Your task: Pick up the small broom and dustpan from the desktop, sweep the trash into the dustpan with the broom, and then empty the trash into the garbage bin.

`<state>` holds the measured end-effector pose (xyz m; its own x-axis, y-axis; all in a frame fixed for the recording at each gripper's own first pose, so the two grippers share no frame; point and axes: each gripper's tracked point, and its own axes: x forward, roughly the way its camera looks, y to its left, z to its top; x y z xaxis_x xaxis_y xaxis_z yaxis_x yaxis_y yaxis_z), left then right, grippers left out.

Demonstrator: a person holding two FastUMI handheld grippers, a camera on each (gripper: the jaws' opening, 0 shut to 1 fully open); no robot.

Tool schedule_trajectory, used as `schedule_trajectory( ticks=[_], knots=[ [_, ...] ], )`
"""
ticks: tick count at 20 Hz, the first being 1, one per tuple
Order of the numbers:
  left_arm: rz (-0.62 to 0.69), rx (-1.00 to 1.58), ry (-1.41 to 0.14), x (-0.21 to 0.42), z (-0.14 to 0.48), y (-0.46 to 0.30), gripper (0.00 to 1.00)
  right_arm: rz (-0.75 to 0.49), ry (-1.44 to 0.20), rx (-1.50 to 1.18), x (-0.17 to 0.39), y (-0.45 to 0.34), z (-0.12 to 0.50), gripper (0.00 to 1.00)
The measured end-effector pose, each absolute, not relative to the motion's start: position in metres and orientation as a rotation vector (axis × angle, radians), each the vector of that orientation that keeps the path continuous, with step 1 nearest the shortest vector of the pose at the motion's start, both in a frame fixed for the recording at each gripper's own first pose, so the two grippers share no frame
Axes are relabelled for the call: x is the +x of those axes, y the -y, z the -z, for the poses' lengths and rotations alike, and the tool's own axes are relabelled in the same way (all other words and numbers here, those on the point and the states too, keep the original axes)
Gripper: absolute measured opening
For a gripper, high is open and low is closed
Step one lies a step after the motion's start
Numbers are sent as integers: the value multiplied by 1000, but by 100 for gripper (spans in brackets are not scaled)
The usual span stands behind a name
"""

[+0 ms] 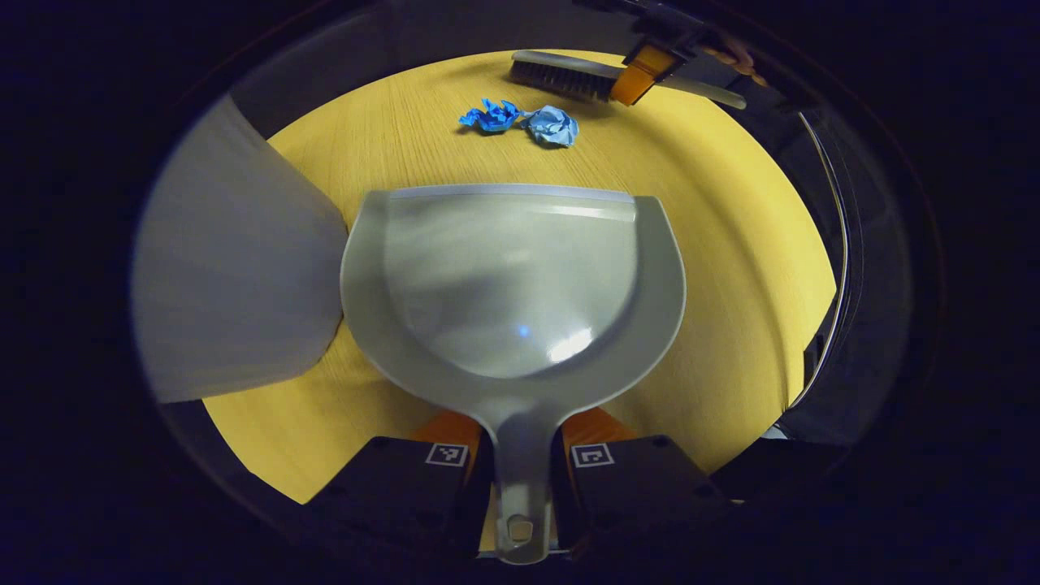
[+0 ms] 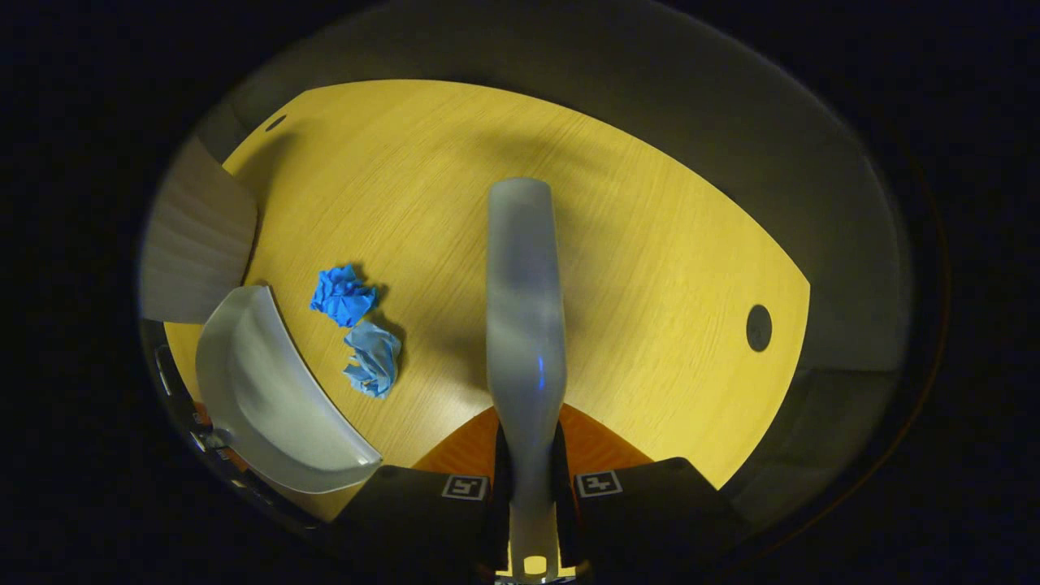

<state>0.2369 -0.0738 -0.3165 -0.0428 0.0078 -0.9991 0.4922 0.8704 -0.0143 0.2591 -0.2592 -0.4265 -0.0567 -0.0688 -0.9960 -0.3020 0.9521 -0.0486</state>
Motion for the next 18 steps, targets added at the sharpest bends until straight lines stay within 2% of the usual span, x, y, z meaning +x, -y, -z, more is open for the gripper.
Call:
schedule_trajectory(
  ticks=[4, 7, 9, 10, 12, 18],
  knots=[
    [429, 451, -1589, 251, 320, 69, 31, -381, -1680, -338, 242, 231, 435, 25],
    [458, 502, -1563, 263, 325, 66, 30, -667, -1703, -477, 208, 212, 431, 25],
    [480, 513, -1534, 266, 327, 64, 30, -884, -1708, -465, 186, 194, 412, 25],
    [485, 511, -1527, 264, 327, 64, 30, -948, -1704, -439, 181, 186, 403, 25],
    [497, 509, -1514, 258, 331, 61, 30, -955, -1699, -413, 176, 189, 403, 26],
    [506, 402, -1470, 246, 320, 69, 29, -738, -1654, -315, 197, 207, 409, 26]
  ],
)
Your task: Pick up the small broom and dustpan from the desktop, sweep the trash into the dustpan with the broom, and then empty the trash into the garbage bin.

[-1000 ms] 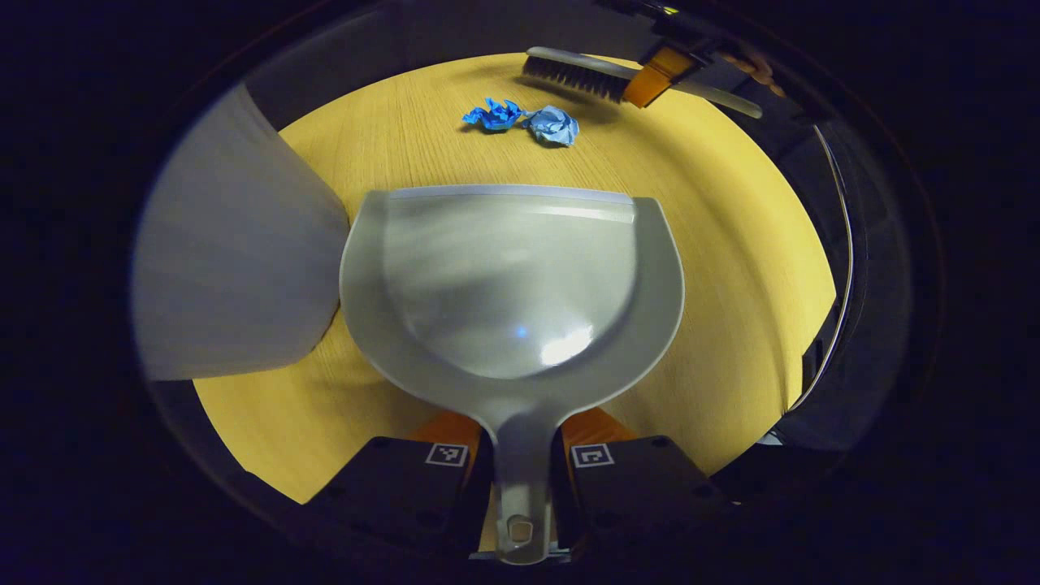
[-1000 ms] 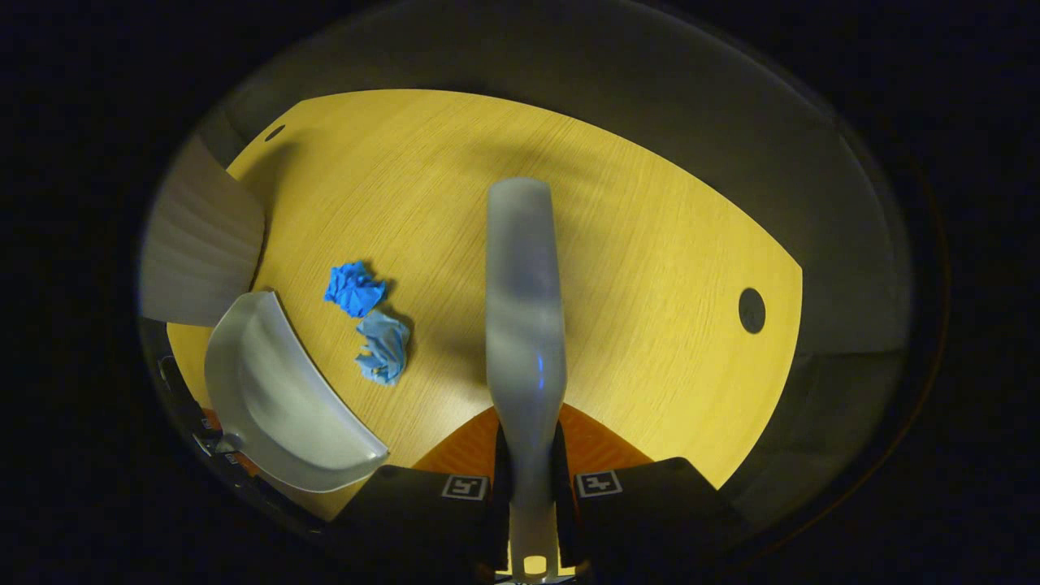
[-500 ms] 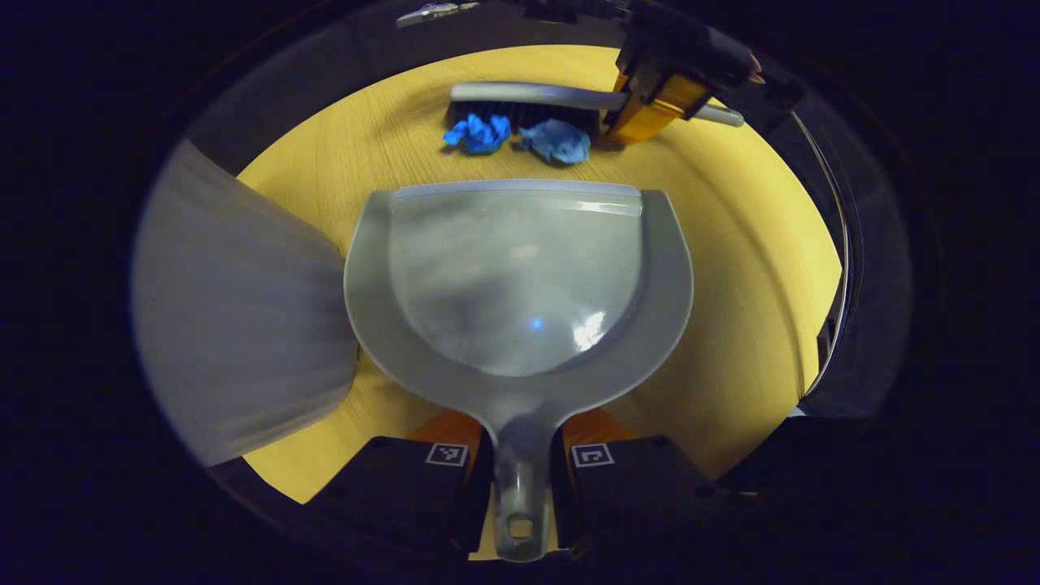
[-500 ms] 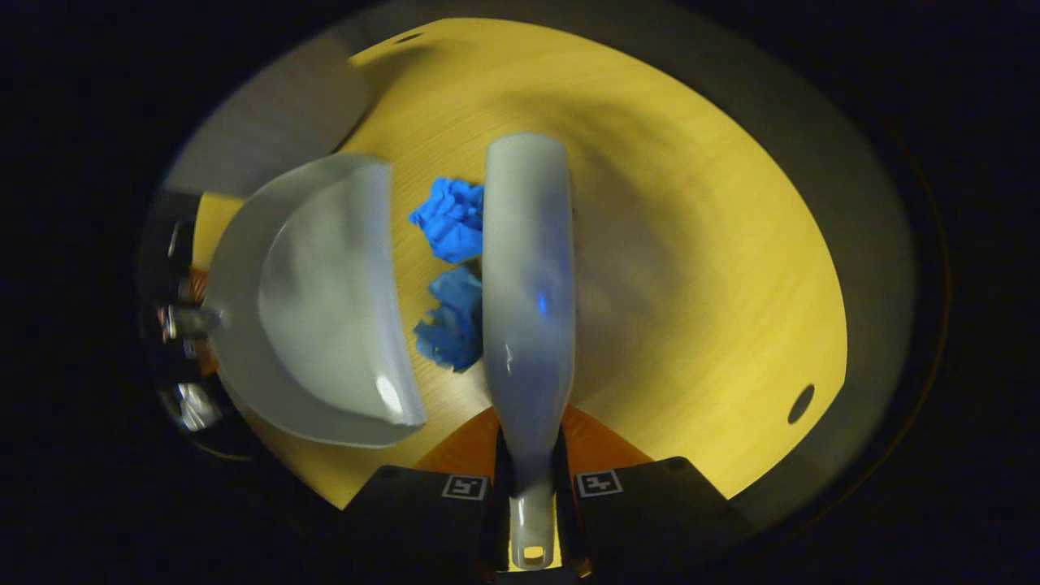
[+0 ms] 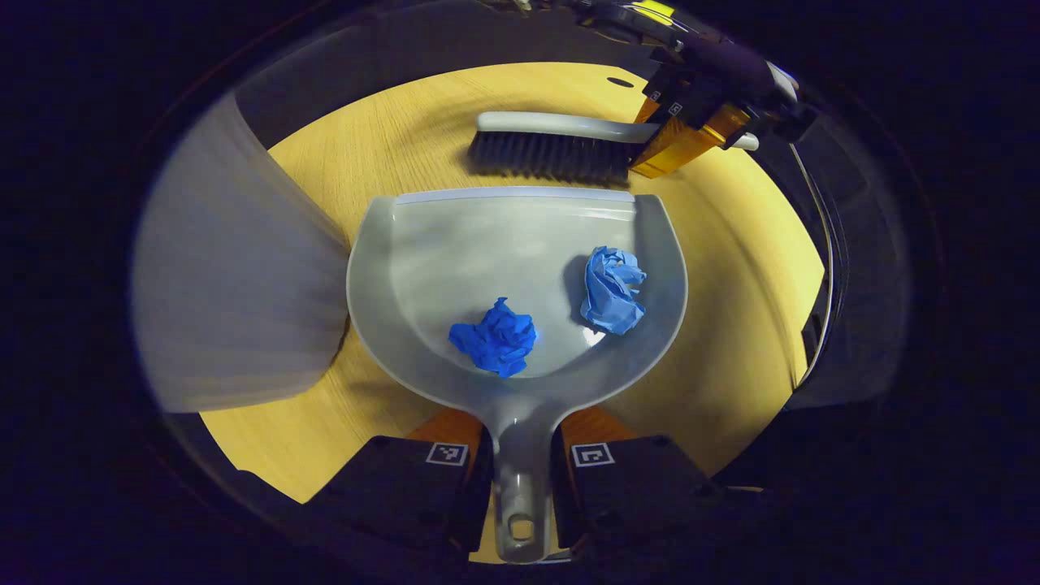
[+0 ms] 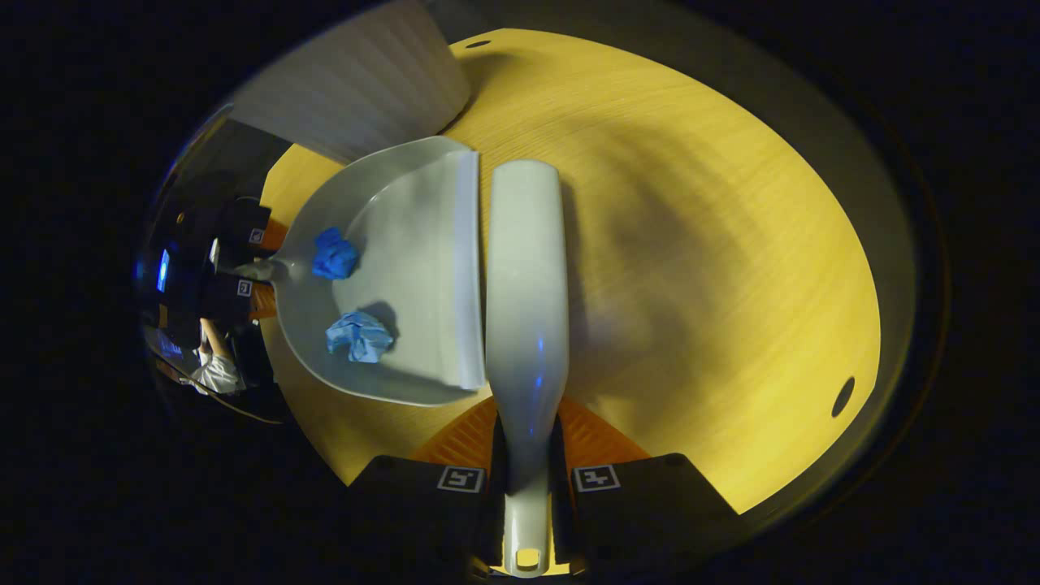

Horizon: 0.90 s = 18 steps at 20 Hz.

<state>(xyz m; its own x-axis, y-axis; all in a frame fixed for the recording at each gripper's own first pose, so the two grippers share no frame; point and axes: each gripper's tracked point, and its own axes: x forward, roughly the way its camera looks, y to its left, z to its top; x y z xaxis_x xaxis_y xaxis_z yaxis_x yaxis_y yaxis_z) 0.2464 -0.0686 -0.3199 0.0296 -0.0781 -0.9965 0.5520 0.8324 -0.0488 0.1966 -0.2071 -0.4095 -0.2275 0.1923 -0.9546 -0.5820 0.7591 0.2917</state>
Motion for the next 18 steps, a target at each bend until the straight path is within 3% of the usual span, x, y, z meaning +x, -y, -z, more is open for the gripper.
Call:
schedule_trajectory(
  ticks=[4, 10, 14, 18],
  knots=[
    [562, 495, -1391, 228, 281, 80, 30, -619, -1646, -277, 200, 215, 419, 26],
    [656, 475, -1276, 189, 143, 94, 30, -434, -1670, -183, 203, 206, 412, 26],
    [571, 449, -1211, 197, 68, 74, 30, -391, -1605, -47, 212, 192, 407, 26],
    [404, 501, -1224, 245, 32, 23, 30, -386, -1496, 95, 222, 179, 412, 26]
  ],
)
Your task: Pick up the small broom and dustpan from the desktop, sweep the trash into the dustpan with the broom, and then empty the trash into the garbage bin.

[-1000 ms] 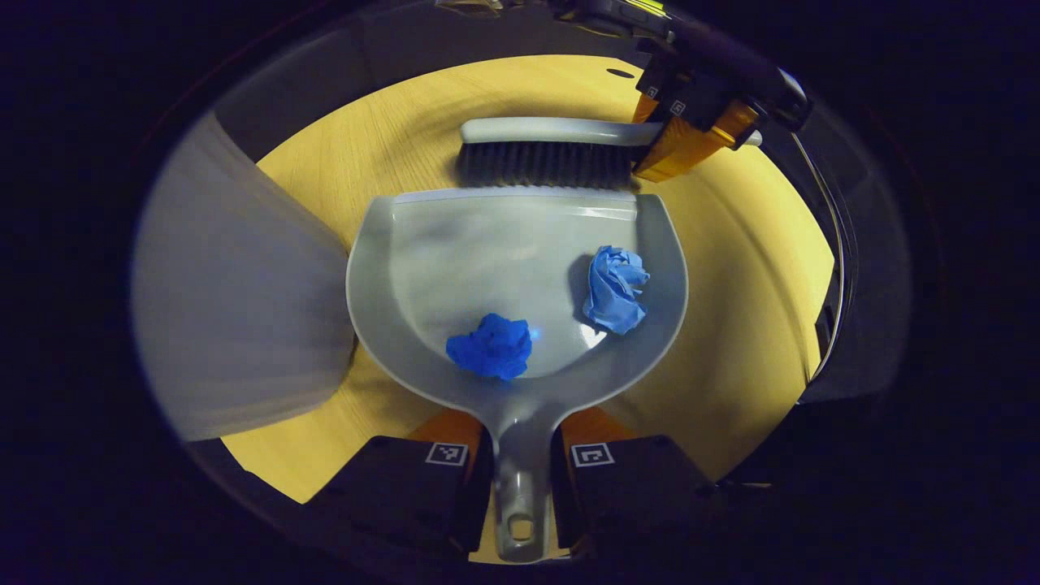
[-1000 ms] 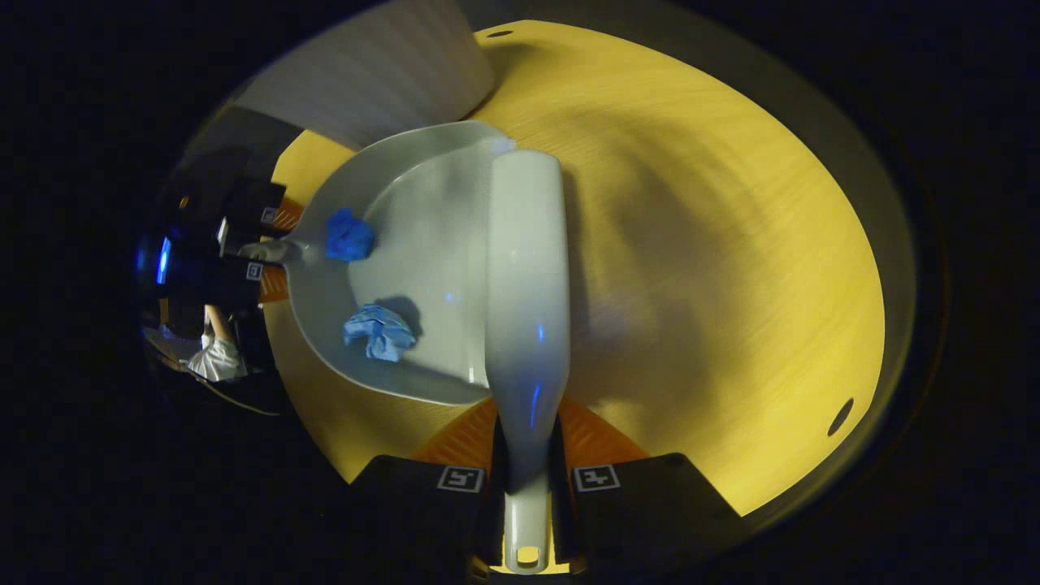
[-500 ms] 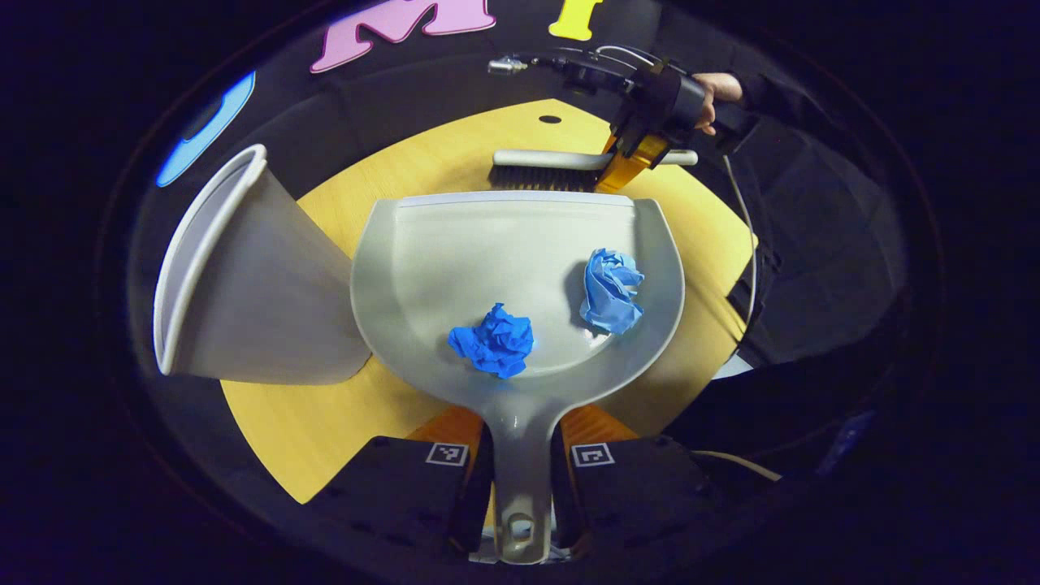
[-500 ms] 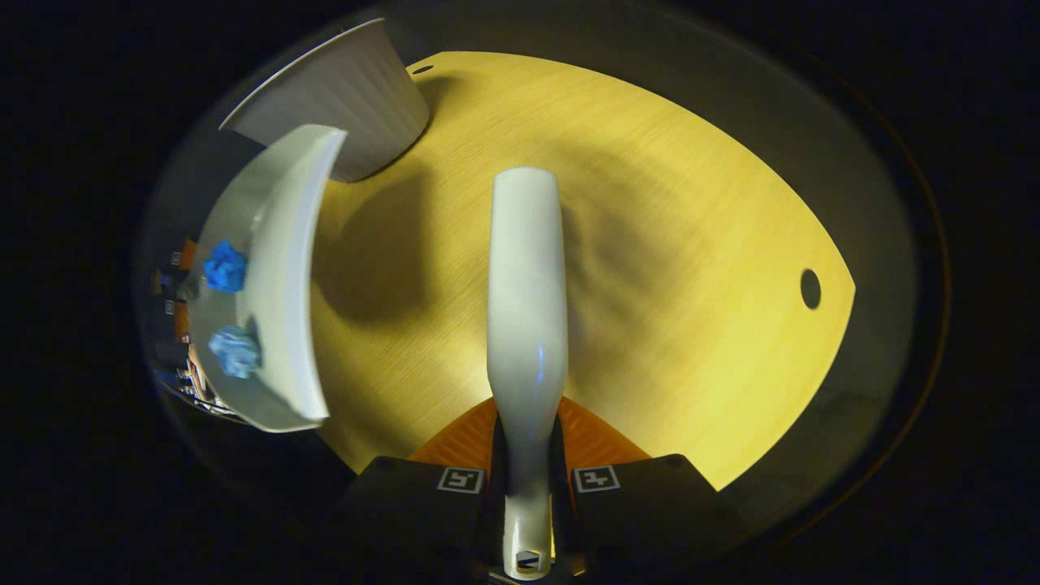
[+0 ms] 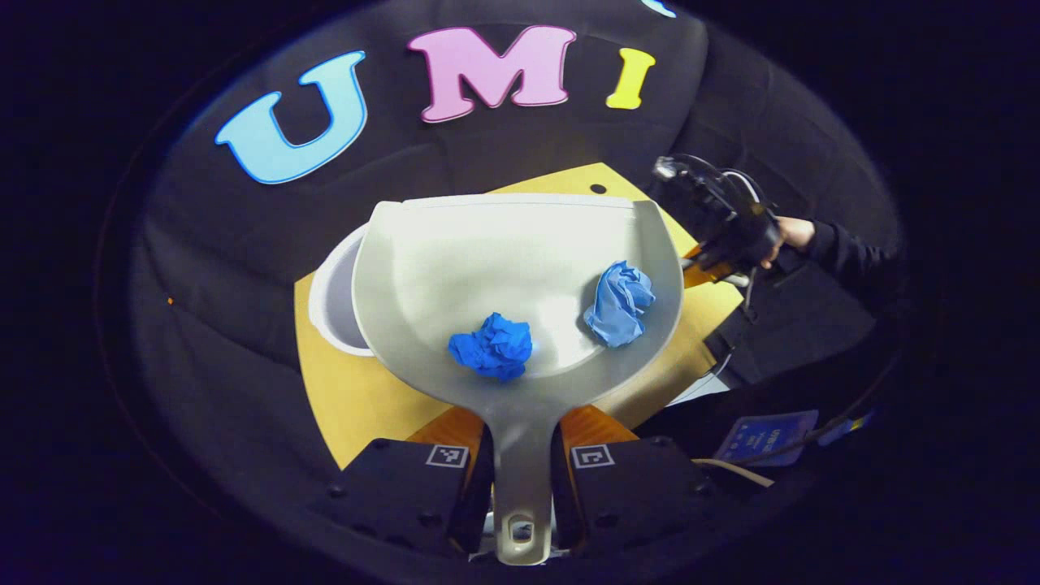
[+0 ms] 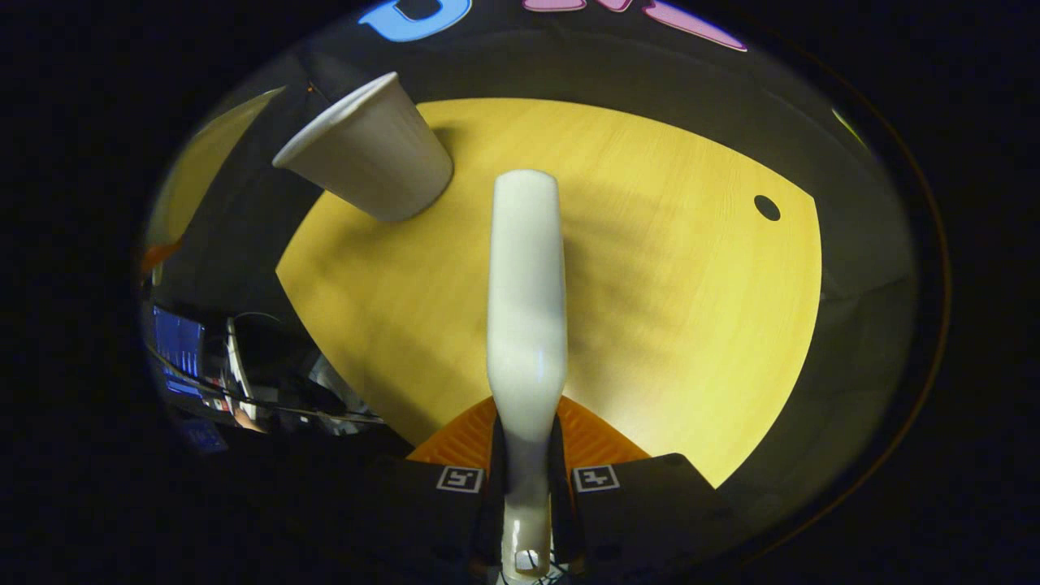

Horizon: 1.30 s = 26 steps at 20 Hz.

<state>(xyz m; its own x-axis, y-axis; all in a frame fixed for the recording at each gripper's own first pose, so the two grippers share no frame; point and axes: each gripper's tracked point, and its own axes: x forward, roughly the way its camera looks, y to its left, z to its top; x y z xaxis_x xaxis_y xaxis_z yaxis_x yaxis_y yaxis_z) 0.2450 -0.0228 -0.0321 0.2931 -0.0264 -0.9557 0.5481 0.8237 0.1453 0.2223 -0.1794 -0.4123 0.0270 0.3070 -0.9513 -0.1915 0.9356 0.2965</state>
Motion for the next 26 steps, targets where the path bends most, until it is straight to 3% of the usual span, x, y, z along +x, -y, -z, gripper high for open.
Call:
schedule_trajectory(
  ticks=[3, 6, 11, 14, 20, 26],
  knots=[
    [247, 616, -1273, 313, 45, -22, 31, -381, -1482, 147, 217, 178, 412, 26],
    [186, 818, -1310, 372, 47, -46, 30, -383, -1471, 158, 214, 175, 415, 26],
    [162, 1312, -1331, 382, 15, -36, 30, -365, -1459, 258, 211, 171, 417, 26],
    [164, 1460, -1343, 381, 17, -43, 30, -350, -1463, 267, 206, 175, 424, 26],
    [167, 1503, -1312, 383, 15, -49, 30, -277, -1476, 244, 195, 177, 436, 26],
    [165, 1164, -1124, 389, 23, -20, 30, -220, -1463, 211, 201, 196, 441, 26]
  ],
)
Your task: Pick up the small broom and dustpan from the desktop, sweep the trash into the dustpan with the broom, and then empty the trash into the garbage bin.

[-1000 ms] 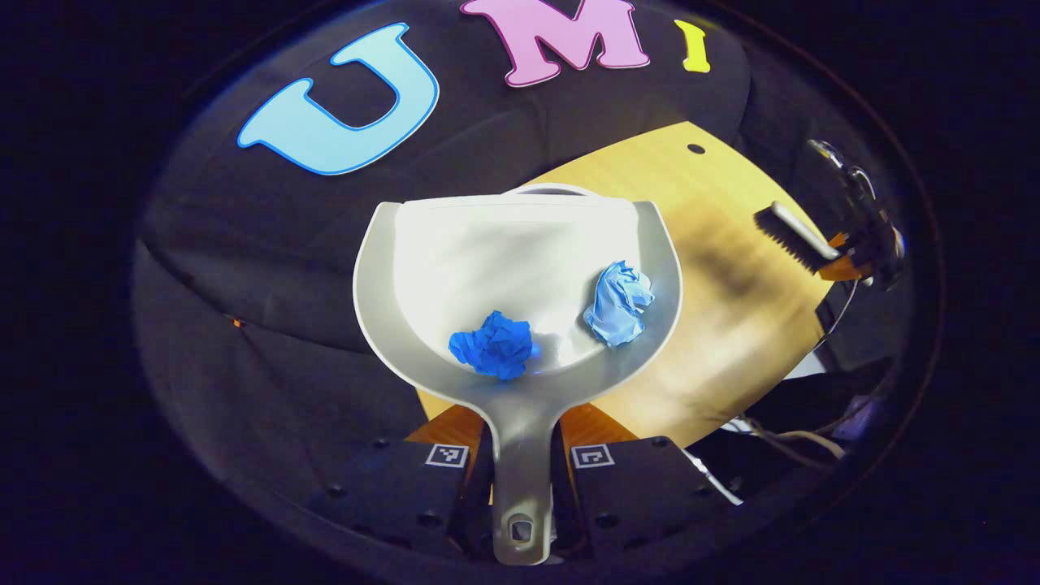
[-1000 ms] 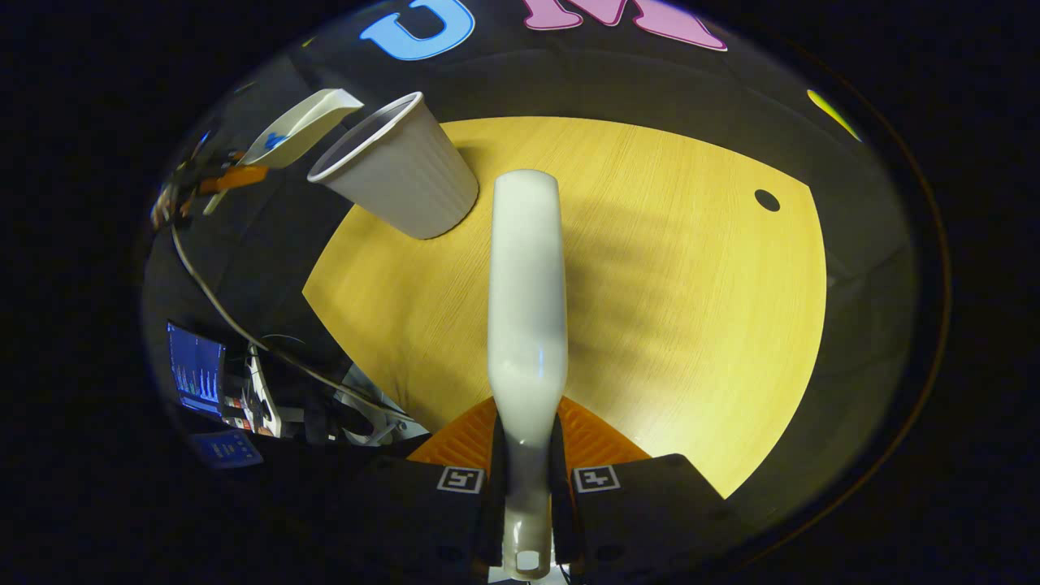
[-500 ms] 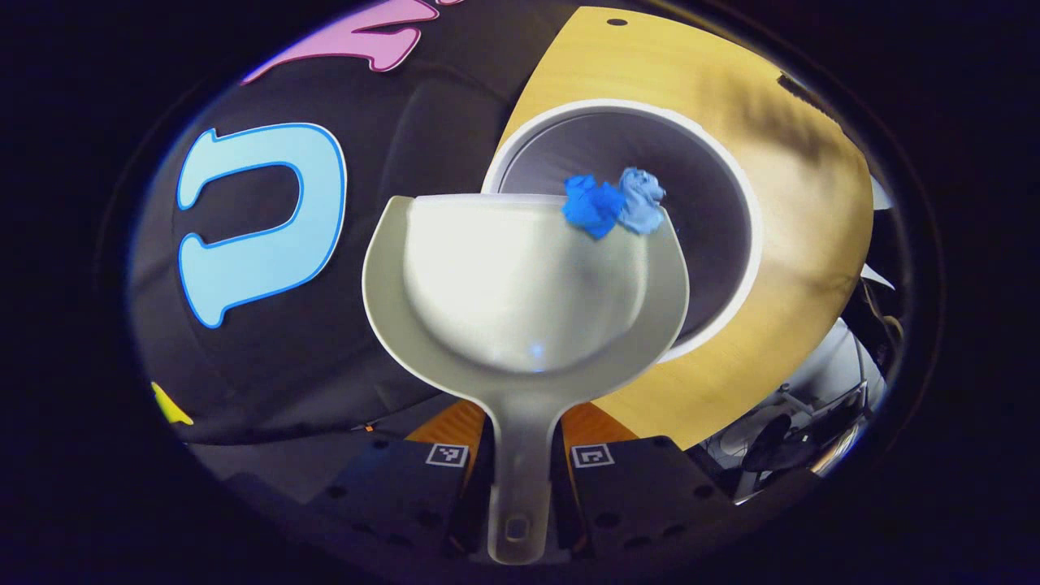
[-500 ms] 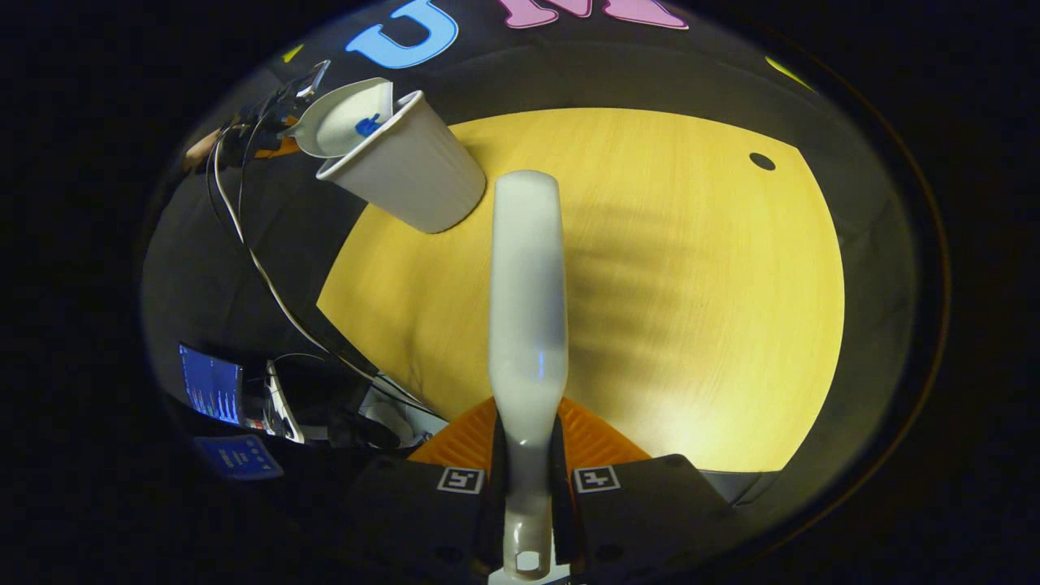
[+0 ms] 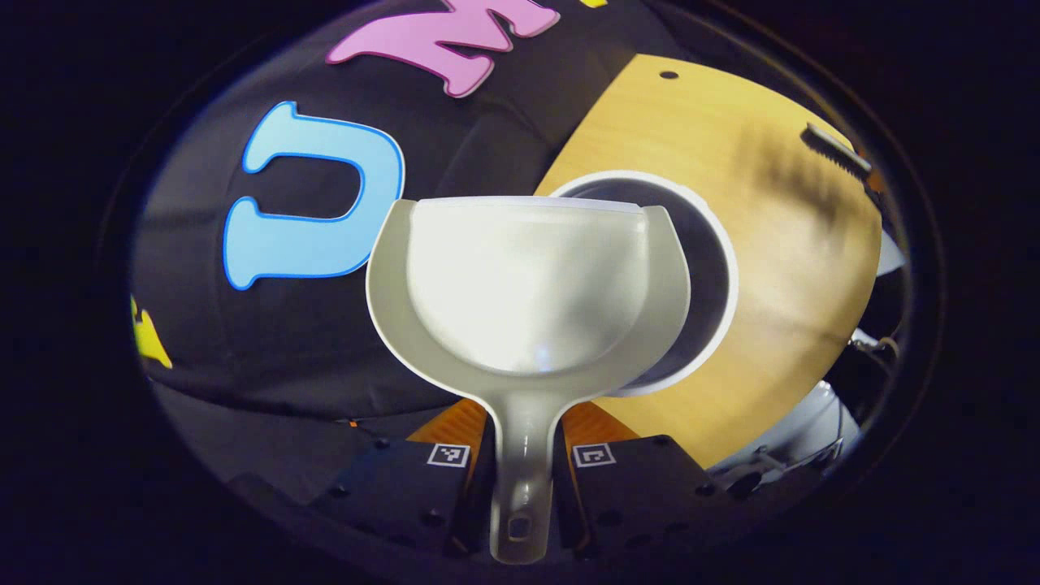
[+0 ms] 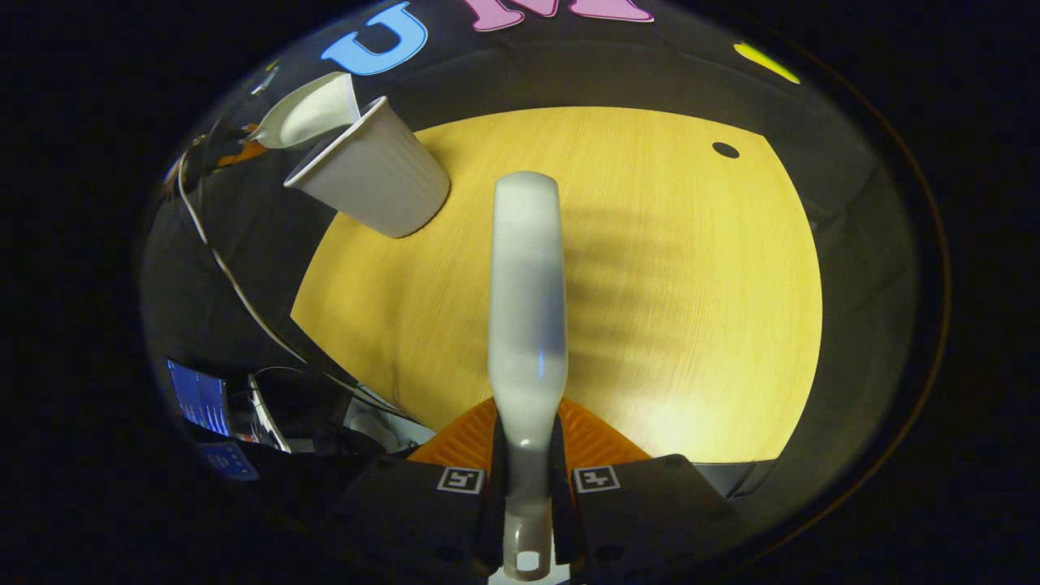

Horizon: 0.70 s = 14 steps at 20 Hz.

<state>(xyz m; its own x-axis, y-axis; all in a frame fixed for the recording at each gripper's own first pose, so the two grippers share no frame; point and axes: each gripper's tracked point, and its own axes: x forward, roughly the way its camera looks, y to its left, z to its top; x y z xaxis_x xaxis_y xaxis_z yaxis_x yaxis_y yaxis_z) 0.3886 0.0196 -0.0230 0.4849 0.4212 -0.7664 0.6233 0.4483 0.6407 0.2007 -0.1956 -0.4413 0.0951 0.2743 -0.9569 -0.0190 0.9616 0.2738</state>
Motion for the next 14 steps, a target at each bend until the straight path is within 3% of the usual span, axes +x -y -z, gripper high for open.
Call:
schedule_trajectory(
  ticks=[6, 11, 14],
  knots=[
    [345, 819, -831, 380, 57, 17, 29, -111, -1436, 236, 211, 213, 439, 26],
    [534, 456, -867, 371, 129, 74, 29, -2, -1409, 321, 208, 213, 444, 26],
    [524, 328, -983, 354, 190, 99, 30, -20, -1455, 270, 199, 215, 452, 26]
  ],
)
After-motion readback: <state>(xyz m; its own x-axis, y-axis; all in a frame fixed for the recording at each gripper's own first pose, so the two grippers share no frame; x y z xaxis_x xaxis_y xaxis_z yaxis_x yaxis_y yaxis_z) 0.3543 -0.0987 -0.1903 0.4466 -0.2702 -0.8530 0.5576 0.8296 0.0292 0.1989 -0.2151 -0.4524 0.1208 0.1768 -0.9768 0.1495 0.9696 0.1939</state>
